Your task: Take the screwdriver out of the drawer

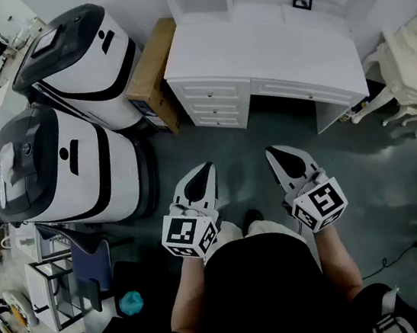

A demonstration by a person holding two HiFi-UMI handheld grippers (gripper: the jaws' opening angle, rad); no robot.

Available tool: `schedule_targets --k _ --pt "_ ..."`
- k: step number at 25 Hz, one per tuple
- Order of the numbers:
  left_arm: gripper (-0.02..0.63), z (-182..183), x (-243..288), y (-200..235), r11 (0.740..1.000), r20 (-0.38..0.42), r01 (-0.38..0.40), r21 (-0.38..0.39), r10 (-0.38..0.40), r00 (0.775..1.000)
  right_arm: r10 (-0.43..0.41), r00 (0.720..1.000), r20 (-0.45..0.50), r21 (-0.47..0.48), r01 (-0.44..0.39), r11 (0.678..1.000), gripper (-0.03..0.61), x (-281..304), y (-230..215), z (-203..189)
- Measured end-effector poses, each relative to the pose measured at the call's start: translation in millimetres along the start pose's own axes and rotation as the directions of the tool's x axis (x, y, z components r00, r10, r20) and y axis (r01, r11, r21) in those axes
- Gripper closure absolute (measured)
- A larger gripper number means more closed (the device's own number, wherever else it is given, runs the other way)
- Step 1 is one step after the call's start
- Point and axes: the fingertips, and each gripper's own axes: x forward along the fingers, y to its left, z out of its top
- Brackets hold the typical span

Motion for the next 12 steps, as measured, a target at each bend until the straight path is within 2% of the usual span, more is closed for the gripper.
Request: schedule_targets --k 12 --pt "0.591 -7.3 -7.5 -20.1 1.000 -0.013 0.001 0.005 -0.001 1.000 -0.019 1.000 -0.004 0.005 0.019 1.000 0.566 -25.0 -1.1 -6.3"
